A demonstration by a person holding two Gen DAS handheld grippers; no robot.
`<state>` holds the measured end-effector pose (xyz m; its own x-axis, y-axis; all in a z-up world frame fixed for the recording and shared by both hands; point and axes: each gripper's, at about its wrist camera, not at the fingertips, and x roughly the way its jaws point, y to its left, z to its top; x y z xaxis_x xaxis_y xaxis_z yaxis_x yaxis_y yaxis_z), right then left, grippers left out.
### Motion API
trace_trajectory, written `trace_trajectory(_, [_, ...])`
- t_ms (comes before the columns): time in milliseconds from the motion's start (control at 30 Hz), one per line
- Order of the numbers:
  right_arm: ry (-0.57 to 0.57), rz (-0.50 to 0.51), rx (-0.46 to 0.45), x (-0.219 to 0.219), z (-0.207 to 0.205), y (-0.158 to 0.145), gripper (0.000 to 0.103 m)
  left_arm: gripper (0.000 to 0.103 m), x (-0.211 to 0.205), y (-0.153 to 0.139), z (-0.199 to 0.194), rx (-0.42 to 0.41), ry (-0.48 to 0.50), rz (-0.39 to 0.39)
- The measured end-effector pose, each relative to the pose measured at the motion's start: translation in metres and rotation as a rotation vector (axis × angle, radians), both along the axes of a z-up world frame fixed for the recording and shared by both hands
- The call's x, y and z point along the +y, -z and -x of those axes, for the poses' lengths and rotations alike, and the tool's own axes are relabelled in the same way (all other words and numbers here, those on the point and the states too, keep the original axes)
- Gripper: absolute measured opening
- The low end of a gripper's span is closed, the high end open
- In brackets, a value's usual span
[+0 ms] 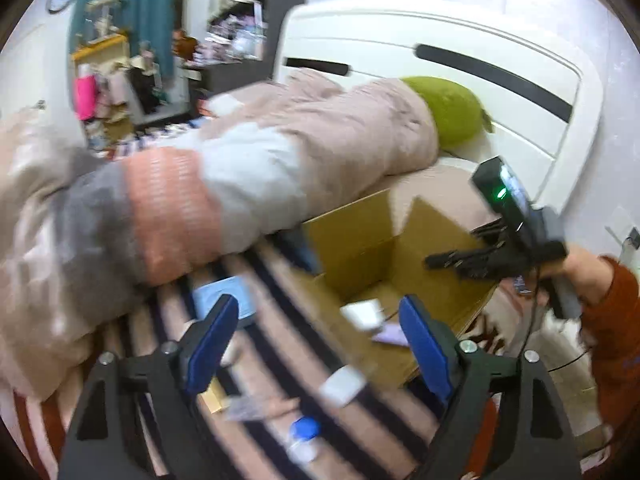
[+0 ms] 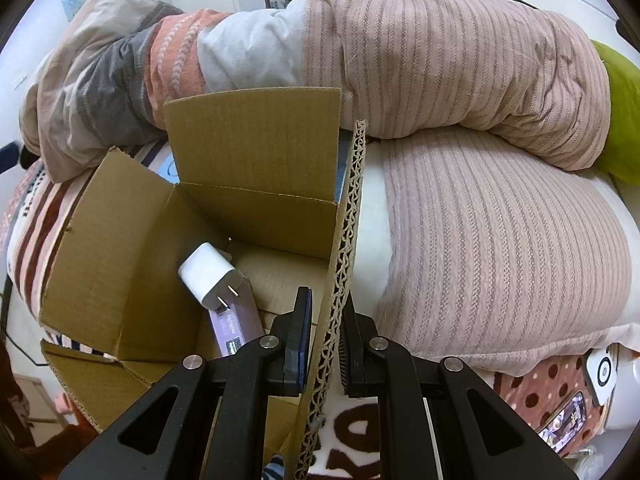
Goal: Organize rigid objects
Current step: 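Grasp the blue-capped lens case with the left tool, then carry the lens case into the cardboard box and release it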
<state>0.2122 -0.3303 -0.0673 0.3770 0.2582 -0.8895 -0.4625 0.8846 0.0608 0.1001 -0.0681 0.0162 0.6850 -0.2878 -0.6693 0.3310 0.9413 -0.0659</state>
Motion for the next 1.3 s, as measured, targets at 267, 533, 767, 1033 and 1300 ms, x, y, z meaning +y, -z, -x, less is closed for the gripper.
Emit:
trace_trajectory(267, [0.0, 0.012, -0.001, 0.004, -0.001, 0.001, 0.007, 0.081, 0.049, 0.109, 0.049, 0.131, -0.011, 0.03])
trace_trajectory(533, [-0.001, 0.014, 0.0, 0.004, -0.001, 0.002, 0.007, 0.081, 0.012, 0.187, 0.061, 0.147, 0.005, -0.026])
trace_trajectory(767, [-0.001, 0.012, 0.002, 0.003, -0.002, 0.003, 0.007, 0.028, 0.006, 0.208, 0.043, 0.213, -0.028, -0.005])
trace_trajectory(1033, [-0.001, 0.009, 0.001, 0.003, 0.0, 0.004, 0.007, 0.028, 0.017, 0.182, 0.05, 0.159, -0.035, -0.02])
trace_trajectory(1300, [-0.001, 0.006, 0.004, 0.003, 0.0, 0.003, 0.007, 0.028, 0.045, 0.099, 0.048, 0.003, -0.071, -0.001])
